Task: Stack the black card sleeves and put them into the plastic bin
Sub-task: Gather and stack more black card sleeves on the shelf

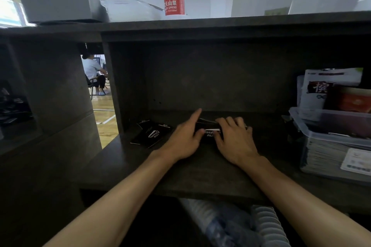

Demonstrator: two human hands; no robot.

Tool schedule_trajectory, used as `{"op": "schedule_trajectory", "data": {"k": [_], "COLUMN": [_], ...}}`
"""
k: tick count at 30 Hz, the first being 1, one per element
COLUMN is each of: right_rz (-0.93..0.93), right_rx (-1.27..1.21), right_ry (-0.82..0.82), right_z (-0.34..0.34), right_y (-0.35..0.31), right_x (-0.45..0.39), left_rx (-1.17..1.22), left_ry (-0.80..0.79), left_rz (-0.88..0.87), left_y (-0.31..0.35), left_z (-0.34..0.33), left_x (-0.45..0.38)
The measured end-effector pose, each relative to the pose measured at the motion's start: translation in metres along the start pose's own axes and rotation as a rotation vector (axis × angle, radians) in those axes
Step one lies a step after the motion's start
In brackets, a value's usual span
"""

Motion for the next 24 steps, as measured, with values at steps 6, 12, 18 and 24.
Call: {"op": "schedule_trajectory", "data": {"k": [6,12,18,24], "right_rz": [0.009,0.016,-0.004,-0.012], "right_rx": [0.019,0.032,-0.002,-0.005], "right_ry": [0.020,0.043,0.032,0.038], "right_z": [-0.001,-0.002,0.000,0.000], "right_y": [0.001,0.001,0.002,0.002], "right_x": [0.000,0.000,0.002,0.001], "left_rx": [-0.555,-0.611,-0.230,-0.070], "left_ry": [0.070,0.025,0.417,0.363], "left_rz": [0.413,0.579,0.326,0.518], "left_y": [-0.054,-0.070,-0.062,-0.098], "left_z": [0.055,0.068,0.080,0.096], "left_x": [0.030,0.046,0.043,0.039]}}
Point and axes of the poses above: each hand's wrist, its own x-axis away from the middle knuckle, its own z-axis out of the back of the hand, y = z × x, the point moved 5 cm from there along -x, towards the middle knuckle, and after that the axes turned 14 degrees about -z, right-handed, at the moved point
